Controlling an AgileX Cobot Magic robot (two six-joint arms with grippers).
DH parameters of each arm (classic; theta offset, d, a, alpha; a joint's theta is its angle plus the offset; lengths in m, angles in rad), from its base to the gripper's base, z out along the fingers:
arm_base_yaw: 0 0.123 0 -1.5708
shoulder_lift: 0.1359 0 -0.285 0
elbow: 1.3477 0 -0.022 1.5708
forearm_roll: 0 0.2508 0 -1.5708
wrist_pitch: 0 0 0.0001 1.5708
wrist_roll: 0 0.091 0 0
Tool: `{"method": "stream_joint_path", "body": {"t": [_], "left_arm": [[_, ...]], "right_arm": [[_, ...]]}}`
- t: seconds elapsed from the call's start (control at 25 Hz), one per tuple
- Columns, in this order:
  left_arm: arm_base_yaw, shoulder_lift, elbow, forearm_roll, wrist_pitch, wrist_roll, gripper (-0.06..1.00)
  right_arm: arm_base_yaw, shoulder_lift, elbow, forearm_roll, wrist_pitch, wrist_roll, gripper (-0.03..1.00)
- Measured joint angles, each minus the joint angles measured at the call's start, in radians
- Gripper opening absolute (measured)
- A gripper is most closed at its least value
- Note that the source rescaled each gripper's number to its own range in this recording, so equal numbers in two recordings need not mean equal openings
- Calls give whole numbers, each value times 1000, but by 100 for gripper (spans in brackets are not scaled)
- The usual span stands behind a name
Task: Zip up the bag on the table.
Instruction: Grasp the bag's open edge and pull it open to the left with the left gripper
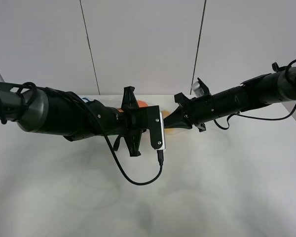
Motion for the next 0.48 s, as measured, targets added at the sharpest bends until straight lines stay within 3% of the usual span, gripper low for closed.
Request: {"method": "stream_joint_path", "body": {"t": [0.48], "left_arm": [[85, 0, 0, 4, -75, 149, 0]], "right_arm": [[0, 0, -3, 7, -1, 3, 0]]}}
